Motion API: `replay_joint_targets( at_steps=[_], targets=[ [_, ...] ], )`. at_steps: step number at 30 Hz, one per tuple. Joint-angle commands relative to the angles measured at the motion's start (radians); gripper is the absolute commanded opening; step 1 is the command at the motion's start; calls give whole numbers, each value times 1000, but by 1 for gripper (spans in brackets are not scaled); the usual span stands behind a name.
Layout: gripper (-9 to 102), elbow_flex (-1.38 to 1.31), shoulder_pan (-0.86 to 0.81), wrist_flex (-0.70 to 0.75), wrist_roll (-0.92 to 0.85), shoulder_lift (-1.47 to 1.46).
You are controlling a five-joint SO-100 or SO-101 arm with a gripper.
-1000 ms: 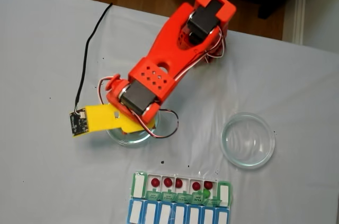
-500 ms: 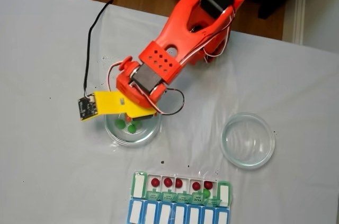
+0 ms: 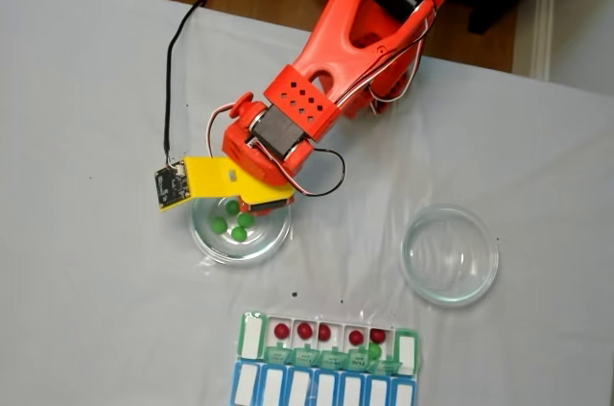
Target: Sort medicines into box.
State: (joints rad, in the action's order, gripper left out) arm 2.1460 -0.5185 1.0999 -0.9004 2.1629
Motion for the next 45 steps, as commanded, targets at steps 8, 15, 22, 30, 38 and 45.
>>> replay_joint_targets(
  at_steps=[8, 15, 22, 30, 38, 45],
  targets=[
    [9, -5, -2, -89, -48, 38],
    [11, 29, 11, -155, -64, 3],
    [12, 34, 25, -193, -54, -31],
    [16, 63, 26, -172, -84, -6],
    [16, 91, 38, -199, -87, -6],
    [17, 91, 38, -227, -87, -26]
  ],
)
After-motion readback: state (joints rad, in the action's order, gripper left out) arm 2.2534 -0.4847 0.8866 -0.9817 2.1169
